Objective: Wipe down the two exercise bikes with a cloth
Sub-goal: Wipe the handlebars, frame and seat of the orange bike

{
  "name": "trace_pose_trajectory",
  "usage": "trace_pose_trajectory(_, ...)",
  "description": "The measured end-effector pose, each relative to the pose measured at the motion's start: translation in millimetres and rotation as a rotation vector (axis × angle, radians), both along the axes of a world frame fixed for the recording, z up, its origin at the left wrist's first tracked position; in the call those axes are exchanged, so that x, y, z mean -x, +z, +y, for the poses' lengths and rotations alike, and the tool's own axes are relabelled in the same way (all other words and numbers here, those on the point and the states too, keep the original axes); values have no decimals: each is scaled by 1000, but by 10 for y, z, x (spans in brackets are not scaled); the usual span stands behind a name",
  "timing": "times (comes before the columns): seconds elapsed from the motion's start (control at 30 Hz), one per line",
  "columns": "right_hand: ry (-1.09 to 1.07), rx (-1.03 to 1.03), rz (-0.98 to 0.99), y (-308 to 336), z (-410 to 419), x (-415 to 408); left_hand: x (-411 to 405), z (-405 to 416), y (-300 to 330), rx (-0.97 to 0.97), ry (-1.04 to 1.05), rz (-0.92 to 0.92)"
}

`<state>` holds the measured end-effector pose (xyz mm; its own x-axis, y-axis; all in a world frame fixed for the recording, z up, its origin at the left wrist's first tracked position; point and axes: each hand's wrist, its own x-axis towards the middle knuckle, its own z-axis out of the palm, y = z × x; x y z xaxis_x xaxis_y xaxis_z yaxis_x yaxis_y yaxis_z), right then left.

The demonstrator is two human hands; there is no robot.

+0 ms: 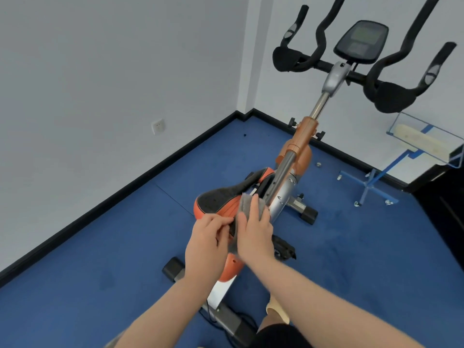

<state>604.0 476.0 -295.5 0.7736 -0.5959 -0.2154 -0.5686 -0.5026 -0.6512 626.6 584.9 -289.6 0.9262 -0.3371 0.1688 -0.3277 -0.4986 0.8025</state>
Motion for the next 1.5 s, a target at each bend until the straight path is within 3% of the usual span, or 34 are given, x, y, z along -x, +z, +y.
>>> trace_pose_trajectory(0.1, -81, -102, 15, 128, -286, -338, -12, -7, -17, 14, -4, 2)
trace_pose_trajectory(0.23, 20, 87, 8, -26, -16, -71, 9, 18, -64, 65, 7, 26)
trace_pose_trajectory(0.4, -128, -46, 27, 78, -242, -367, 70, -73, -113, 102, 111, 5)
trace_pose_trajectory(0.5, -79, -22, -9, 57, -86, -248, 102, -85, -129, 91, 141, -41)
trace_pose_trajectory(0.6, -24, 0, -78, -14, -112, -150, 141, -162, -165, 70, 233, -81)
trace_pose_trajectory(0.7, -151, -149, -36, -10, -424, -533, 156, -302, -163, 72, 334, -77)
trace_pose_trajectory(0.8, -208, -155, -108, -57, -664, -771, 134, -463, -188, 89, 441, -66)
trace_pose_trajectory(0.97, 122, 107, -321, -240, -1183, -842, 207, -699, -280, 67, 658, -78)
trace_pose_trajectory(1.13, 456, 258, -366, -267, -1490, -863, 208, -823, -351, 105, 755, -162)
trace_pose_trajectory(1.23, 850, 530, -456, -252, -1607, -896, 213, -853, -352, 103, 781, -214)
trace_pose_trajectory(1.3, 1045, 515, -437, -178, -1779, -1079, 224, -868, -338, 74, 810, -188)
trace_pose_trajectory(1.4, 932, 262, -105, -63, -1946, -1390, 219, -964, -250, 185, 975, -11)
trace_pose_trajectory(1.47, 851, 374, -28, -27, -1872, -1383, 129, -1044, -171, 419, 1229, 171)
trace_pose_trajectory(1.5, 892, 524, -105, -23, -1787, -1316, 59, -1065, -137, 532, 1353, 272)
